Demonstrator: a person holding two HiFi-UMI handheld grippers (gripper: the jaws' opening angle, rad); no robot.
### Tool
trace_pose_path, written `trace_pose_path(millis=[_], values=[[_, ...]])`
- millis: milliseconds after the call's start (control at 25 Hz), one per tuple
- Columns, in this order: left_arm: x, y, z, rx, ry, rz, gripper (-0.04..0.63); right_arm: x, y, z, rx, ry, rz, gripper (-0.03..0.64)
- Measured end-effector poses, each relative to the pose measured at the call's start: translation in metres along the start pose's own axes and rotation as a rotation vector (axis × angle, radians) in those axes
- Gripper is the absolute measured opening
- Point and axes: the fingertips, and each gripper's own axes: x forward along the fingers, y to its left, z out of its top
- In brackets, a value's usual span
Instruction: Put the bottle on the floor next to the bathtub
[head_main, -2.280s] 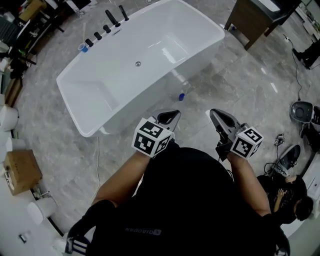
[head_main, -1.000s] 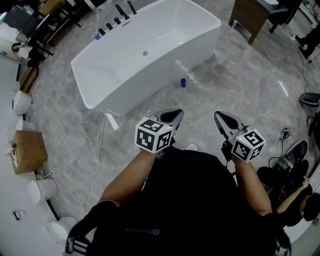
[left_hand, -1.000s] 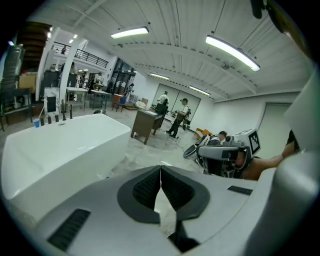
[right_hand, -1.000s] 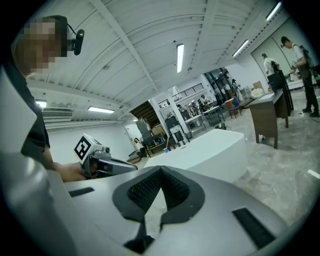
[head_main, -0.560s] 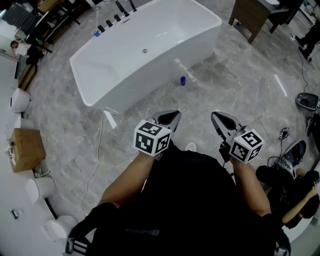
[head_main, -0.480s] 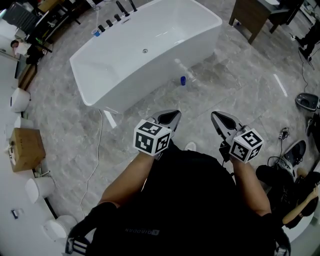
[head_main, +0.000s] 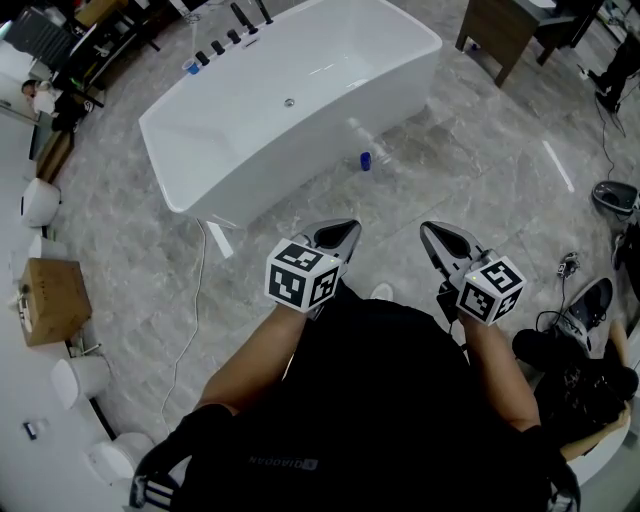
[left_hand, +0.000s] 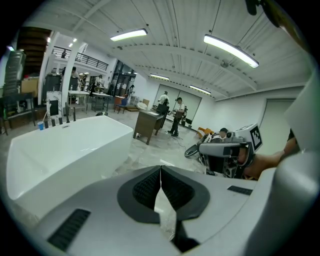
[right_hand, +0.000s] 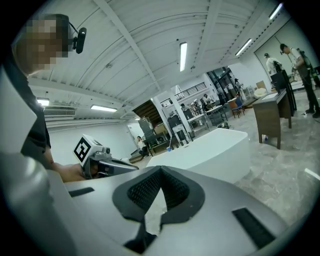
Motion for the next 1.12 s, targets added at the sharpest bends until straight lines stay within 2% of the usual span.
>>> trace_pose_path(millis=[1120], values=[[-0.0083, -0.0087, 0.0, 0.009, -0.006, 0.019, 0.017, -0.009, 0.0001, -0.0013, -0.001, -0.011, -0.005, 0.035]])
